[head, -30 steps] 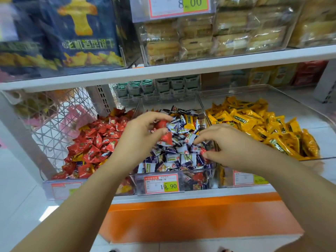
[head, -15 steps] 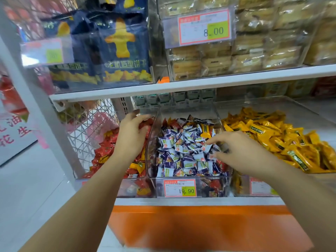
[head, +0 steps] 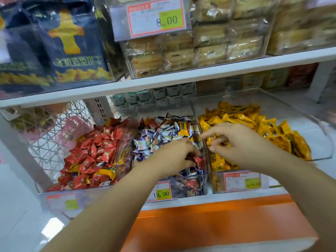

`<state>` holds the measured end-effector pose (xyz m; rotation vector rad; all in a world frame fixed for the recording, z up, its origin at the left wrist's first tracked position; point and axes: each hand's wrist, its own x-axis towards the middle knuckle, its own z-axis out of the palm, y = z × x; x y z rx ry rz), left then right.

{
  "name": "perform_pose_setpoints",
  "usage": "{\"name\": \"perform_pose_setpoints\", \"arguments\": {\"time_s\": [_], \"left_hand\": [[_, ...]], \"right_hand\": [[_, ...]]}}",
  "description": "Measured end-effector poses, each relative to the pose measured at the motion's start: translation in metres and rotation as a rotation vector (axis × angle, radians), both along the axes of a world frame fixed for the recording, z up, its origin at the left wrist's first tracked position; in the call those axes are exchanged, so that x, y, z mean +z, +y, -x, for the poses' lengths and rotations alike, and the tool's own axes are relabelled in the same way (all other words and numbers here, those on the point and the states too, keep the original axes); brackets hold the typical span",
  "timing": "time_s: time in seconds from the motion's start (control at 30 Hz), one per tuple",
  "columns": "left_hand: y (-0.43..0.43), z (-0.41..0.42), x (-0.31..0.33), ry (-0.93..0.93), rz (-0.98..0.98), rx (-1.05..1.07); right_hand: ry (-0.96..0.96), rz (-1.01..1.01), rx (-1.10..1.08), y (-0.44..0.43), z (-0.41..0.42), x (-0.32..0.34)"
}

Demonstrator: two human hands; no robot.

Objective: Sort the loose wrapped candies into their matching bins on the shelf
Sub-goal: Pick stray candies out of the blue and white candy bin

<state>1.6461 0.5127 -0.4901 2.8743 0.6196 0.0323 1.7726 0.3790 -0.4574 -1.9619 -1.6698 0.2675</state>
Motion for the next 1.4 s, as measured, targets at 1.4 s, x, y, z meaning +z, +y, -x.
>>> {"name": "perform_pose_setpoints", "arguments": {"time_s": [1.4], "left_hand": [[-0.02, 0.028, 0.002, 0.253, 0.372, -0.004]], "right_hand": [[-0.051, 0.015, 0.082, 0.01, 0.012, -0.007]]}}
